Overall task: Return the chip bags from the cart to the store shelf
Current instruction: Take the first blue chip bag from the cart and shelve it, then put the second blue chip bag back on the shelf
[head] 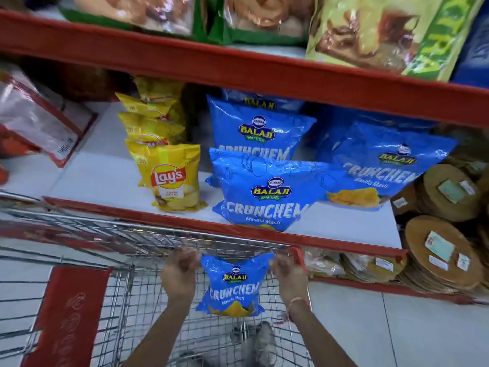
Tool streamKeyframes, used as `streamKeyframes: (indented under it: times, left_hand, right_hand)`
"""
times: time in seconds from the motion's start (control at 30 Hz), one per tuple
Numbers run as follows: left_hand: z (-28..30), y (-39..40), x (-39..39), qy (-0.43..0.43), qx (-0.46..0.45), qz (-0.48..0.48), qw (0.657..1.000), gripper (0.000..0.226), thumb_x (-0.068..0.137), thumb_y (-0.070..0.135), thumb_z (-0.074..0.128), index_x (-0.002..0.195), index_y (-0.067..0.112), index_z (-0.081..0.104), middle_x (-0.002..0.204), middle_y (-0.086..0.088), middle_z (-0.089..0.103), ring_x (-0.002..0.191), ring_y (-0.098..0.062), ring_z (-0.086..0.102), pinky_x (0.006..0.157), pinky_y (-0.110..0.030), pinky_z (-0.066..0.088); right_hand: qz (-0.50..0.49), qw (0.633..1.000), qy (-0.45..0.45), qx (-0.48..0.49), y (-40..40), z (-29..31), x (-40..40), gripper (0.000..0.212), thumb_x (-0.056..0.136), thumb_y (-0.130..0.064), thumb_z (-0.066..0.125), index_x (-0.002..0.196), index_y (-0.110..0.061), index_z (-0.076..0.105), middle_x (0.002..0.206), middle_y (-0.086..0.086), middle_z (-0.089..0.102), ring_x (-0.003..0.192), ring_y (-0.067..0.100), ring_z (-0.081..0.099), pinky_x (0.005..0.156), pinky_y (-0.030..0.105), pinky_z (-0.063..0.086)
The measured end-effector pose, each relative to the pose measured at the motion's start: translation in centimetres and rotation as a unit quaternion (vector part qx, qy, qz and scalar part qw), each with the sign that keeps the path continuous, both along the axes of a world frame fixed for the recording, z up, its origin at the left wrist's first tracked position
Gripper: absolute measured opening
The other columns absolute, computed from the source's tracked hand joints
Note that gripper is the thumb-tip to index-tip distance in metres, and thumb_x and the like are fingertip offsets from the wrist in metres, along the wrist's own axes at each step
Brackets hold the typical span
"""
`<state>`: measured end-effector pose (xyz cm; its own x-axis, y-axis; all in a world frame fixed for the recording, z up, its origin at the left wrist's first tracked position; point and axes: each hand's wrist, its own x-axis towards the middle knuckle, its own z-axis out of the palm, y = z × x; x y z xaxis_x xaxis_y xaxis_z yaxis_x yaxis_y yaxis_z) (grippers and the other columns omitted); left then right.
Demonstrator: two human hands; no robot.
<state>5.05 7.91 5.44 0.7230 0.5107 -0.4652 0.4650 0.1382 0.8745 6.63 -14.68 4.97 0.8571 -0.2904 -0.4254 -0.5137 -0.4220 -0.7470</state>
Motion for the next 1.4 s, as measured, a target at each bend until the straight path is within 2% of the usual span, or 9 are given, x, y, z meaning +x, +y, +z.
streamKeyframes:
  times: [0.1,0.2,0.37,0.43,0.57,0.73,0.83,1.17,1.4]
  left_hand:
    - [-3.9,-0.1,0.6,0.085,0.024,0.002,0.996,0.021,0.083,0.017,0.066,0.064,0.025,0.068,0.065,0.0,0.067,0.06,-0.003,0.066,0.056,-0.019,0.054]
    - [-5.6,-1.2,1.5,0.153,0.072,-0.014,0.985,0.019,0.078,0.004,0.07,0.096,-0.001,0.066,0.1,-0.021,0.07,0.097,-0.035,0.065,0.087,-0.042,0.052]
    - [-6.0,-1.4,1.0,0.222,0.095,0.029,0.97,0.018,0.079,0.009,0.069,0.096,0.004,0.07,0.101,-0.012,0.071,0.1,-0.033,0.063,0.089,-0.036,0.046]
    - [-5.7,-0.9,0.2,0.232,0.088,0.016,0.969,0.017,0.082,0.009,0.065,0.097,0.004,0.068,0.096,-0.006,0.068,0.092,-0.029,0.061,0.09,-0.035,0.045]
    - [-5.0,0.0,-2.1,0.174,0.059,-0.037,0.982,0.02,0.084,0.006,0.062,0.104,0.003,0.064,0.074,0.002,0.06,0.083,-0.021,0.056,0.088,-0.037,0.051]
    - [-1.8,1.5,-4.3,0.067,-0.015,-0.018,0.997,0.022,0.083,-0.008,0.059,0.078,0.012,0.066,0.054,0.01,0.068,0.067,-0.011,0.064,0.05,-0.005,0.05]
    - [1.3,2.3,-4.7,-0.025,-0.047,0.002,0.999,0.043,0.076,-0.024,0.054,0.058,0.012,0.067,0.048,0.008,0.069,0.05,-0.003,0.065,0.053,-0.014,0.056]
    - [16.7,-2.4,-1.4,-0.21,-0.042,-0.071,0.974,0.013,0.075,0.002,0.07,0.087,0.007,0.07,0.06,0.008,0.073,0.062,-0.011,0.064,0.058,-0.013,0.054]
    - [21.9,-11.8,3.2,-0.268,-0.089,-0.109,0.953,0.013,0.075,0.0,0.069,0.079,0.012,0.066,0.055,0.011,0.072,0.055,-0.004,0.066,0.054,-0.012,0.055]
  right_hand:
    - [-0.021,0.995,0.088,0.051,-0.1,-3.8,1.0,0.017,0.083,-0.016,0.069,0.098,-0.01,0.068,0.106,0.015,0.07,0.099,0.027,0.065,0.087,0.035,0.051]
    - [-0.01,0.993,0.115,0.019,0.0,-5.6,1.8,0.028,0.084,-0.021,0.067,0.11,-0.009,0.066,0.113,0.013,0.069,0.095,0.022,0.064,0.074,0.03,0.048]
    - [-0.049,0.993,0.107,-0.006,0.1,-6.1,1.4,0.004,0.083,-0.021,0.069,0.082,-0.023,0.072,0.098,0.018,0.073,0.092,0.032,0.067,0.076,0.029,0.047]
    - [-0.053,0.994,0.095,-0.019,-0.1,-6.4,0.5,0.023,0.082,-0.022,0.069,0.064,-0.035,0.062,0.088,0.014,0.074,0.086,0.03,0.067,0.07,0.026,0.041]
    - [-0.088,0.994,0.058,0.019,0.1,-4.6,-1.3,0.006,0.081,-0.014,0.07,0.077,-0.015,0.074,0.066,-0.001,0.065,0.07,0.019,0.062,0.065,0.023,0.044]
    - [-0.124,0.978,-0.018,0.169,-0.1,-1.0,-3.9,0.028,0.069,-0.006,0.077,0.054,-0.03,0.073,0.052,-0.017,0.07,0.052,-0.003,0.063,0.055,0.013,0.054]
    - [-0.102,0.977,-0.069,0.172,-0.4,2.8,-4.7,0.021,0.065,0.005,0.075,0.063,-0.016,0.071,0.052,-0.011,0.07,0.051,0.001,0.064,0.052,0.014,0.055]
    - [-0.118,0.925,-0.318,0.172,-5.5,16.3,-4.3,0.008,0.079,-0.014,0.071,0.078,-0.022,0.072,0.077,-0.003,0.078,0.082,0.025,0.072,0.077,0.038,0.055]
    - [-0.179,0.876,-0.419,0.158,-13.8,22.4,0.0,0.012,0.084,-0.016,0.066,0.092,-0.007,0.071,0.067,-0.009,0.075,0.078,0.015,0.07,0.069,0.022,0.06]
